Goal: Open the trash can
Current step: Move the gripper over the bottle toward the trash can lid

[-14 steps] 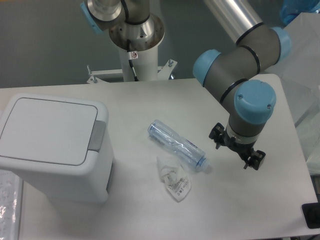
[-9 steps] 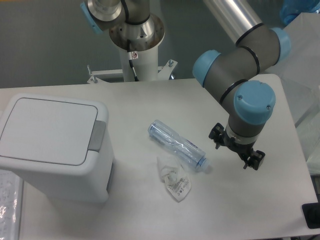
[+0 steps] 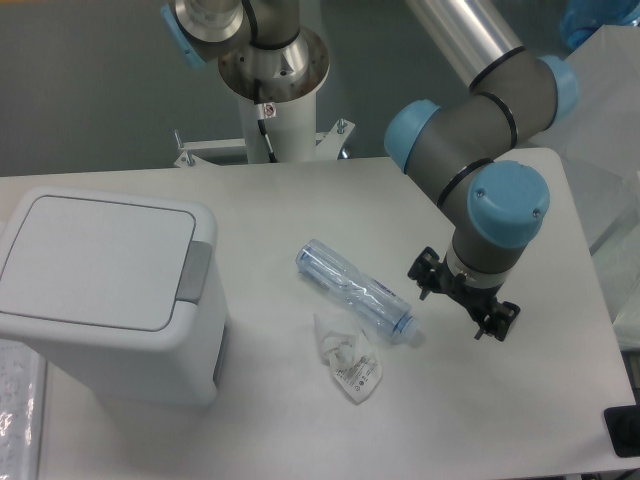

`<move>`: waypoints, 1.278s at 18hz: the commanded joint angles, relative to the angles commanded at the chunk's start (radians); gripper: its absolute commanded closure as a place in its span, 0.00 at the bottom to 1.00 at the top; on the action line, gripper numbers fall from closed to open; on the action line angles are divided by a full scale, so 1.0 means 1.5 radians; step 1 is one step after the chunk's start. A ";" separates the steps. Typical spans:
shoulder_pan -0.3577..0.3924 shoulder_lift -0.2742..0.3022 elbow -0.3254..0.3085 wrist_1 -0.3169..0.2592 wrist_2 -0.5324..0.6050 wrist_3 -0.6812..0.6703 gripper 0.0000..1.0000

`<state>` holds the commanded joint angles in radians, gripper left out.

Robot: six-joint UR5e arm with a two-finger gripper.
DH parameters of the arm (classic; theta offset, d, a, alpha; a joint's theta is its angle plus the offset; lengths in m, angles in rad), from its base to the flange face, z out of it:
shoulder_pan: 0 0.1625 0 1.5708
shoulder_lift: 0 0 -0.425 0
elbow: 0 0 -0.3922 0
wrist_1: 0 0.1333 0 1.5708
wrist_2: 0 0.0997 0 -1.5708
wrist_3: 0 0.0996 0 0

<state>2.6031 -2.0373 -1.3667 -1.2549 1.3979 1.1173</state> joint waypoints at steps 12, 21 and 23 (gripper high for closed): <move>-0.033 0.106 -0.022 0.000 -0.163 -0.201 0.00; -0.079 0.159 -0.001 0.001 -0.346 -0.242 0.00; -0.082 0.160 -0.006 0.000 -0.402 -0.253 0.00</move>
<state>2.4805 -1.7978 -1.3759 -1.2548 0.7950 0.7380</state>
